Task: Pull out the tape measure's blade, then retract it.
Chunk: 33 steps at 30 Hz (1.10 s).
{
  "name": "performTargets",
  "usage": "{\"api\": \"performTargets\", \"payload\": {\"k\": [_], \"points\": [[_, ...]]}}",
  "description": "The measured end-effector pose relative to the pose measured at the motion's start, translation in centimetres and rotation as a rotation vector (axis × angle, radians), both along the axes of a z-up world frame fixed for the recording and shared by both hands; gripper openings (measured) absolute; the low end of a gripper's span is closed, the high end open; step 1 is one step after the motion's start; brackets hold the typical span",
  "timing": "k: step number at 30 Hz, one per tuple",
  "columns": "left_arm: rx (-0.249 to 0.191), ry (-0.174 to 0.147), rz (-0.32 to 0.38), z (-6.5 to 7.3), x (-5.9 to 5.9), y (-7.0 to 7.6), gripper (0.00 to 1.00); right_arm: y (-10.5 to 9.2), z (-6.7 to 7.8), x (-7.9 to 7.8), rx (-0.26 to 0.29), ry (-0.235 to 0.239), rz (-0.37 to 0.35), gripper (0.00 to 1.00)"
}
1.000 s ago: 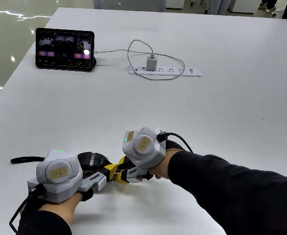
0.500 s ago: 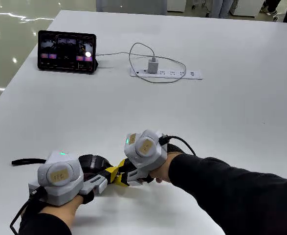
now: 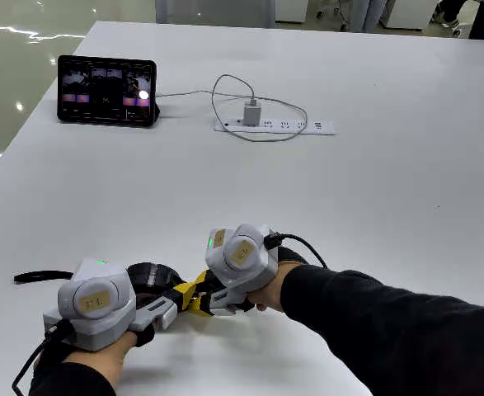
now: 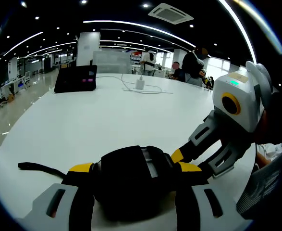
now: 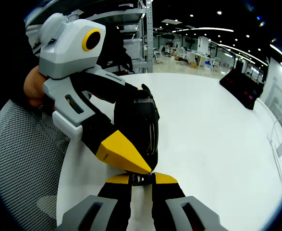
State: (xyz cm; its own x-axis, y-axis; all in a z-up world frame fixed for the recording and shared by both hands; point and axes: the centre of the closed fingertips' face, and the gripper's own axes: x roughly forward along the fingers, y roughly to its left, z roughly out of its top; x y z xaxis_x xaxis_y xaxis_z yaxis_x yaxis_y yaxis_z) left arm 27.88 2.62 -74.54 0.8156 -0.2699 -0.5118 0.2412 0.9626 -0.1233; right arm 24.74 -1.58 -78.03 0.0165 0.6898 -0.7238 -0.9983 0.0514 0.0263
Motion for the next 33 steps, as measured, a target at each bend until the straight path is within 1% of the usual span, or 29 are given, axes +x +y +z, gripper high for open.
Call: {"api": "performTargets", "payload": {"k": [1,3,5,7,10,12,14,18,20,21,23,24,26,28,30,32,33], "points": [[0.009,-0.008,-0.004,0.1,0.0,0.0,0.64,0.0,0.1,0.3,-0.002,-0.035,0.008,0.15],[0.027,-0.016,-0.013,0.3,-0.1,-0.1,0.64,-0.1,0.2,0.2,-0.003,-0.028,-0.002,0.16],[0.026,-0.015,-0.013,0.2,0.0,-0.1,0.64,-0.1,0.2,0.2,-0.001,-0.027,-0.007,0.15],[0.02,-0.01,-0.01,0.2,-0.1,-0.1,0.64,-0.2,0.3,0.0,0.005,-0.023,-0.017,0.15],[0.005,0.004,-0.004,0.1,-0.1,-0.1,0.64,-0.5,0.2,0.0,0.001,-0.024,-0.028,0.16],[0.001,0.007,-0.004,0.1,-0.2,-0.1,0.64,-0.8,0.2,0.0,0.0,-0.027,-0.038,0.16],[-0.014,0.011,-0.003,0.2,-0.2,-0.2,0.65,-1.1,0.3,0.1,0.004,-0.023,-0.054,0.17],[-0.024,0.013,-0.012,0.2,-0.3,-0.4,0.7,-1.8,0.5,0.2,0.01,-0.024,-0.074,0.18],[-0.029,0.008,-0.016,0.3,-0.3,-0.6,0.72,-2.4,0.6,0.2,0.011,-0.023,-0.089,0.18],[-0.034,0.0,-0.013,0.5,-0.2,-0.6,0.74,-2.7,0.7,0.2,0.014,-0.023,-0.095,0.19],[-0.069,-0.042,0.003,1.4,0.3,-0.7,0.83,-3.3,0.7,0.2,0.015,-0.023,-0.108,0.19],[-0.064,-0.039,0.004,1.3,0.2,-0.7,0.87,-3.6,0.7,0.2,0.016,-0.023,-0.113,0.19],[-0.073,-0.03,0.004,1.2,0.2,-0.8,0.88,-4.2,0.7,0.2,0.021,-0.018,-0.129,0.19],[-0.074,-0.034,0.002,1.3,0.2,-0.9,0.9,-4.8,0.8,0.1,0.028,-0.01,-0.149,0.2],[-0.072,-0.035,-0.002,1.2,0.2,-1.0,0.93,-5.3,0.9,0.0,0.03,-0.015,-0.152,0.2],[-0.073,-0.018,-0.006,0.9,0.2,-1.2,0.99,-5.9,1.0,0.0,0.035,-0.015,-0.162,0.21],[-0.067,-0.011,-0.014,0.6,0.1,-1.3,0.99,-6.3,1.0,0.0,0.034,-0.014,-0.171,0.21]]}}
